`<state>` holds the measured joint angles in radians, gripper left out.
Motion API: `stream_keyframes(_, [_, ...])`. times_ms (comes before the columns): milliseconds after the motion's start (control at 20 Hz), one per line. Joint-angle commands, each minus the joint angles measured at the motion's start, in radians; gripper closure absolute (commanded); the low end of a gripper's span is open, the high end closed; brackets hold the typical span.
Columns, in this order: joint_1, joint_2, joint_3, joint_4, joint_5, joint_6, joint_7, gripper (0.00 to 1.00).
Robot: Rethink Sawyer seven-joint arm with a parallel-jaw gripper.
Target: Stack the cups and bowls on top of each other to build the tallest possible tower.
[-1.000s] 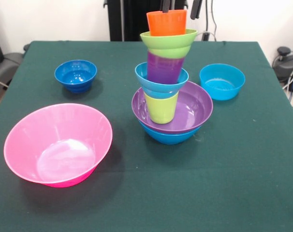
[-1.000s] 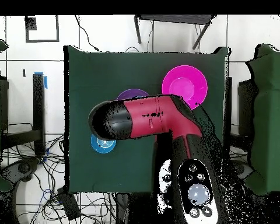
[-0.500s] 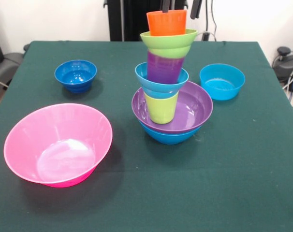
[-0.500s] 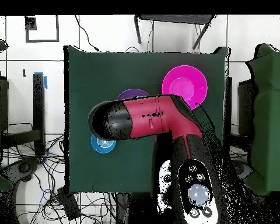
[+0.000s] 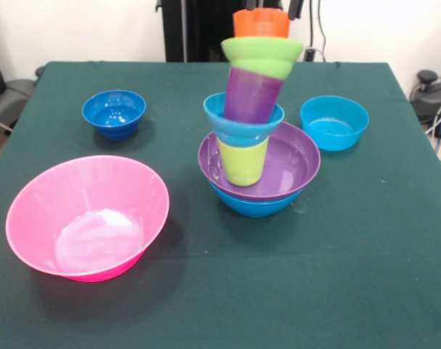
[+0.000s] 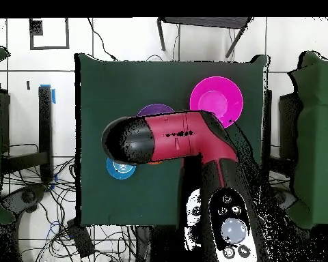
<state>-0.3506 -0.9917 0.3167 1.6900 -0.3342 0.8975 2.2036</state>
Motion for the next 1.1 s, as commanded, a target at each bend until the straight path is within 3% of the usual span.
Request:
stream_keyframes(50, [0.001,0.008,0.024,-0.026,0.011,0.113,-0.064,0.00])
stream_keyframes(600, [0.003,0.014,0.026,-0.038,0.006,0.108,-0.062,0.00])
stream_keyframes(1100, [-0.001,-0.010,0.021,0.010,0.010,0.076,-0.063,0.00])
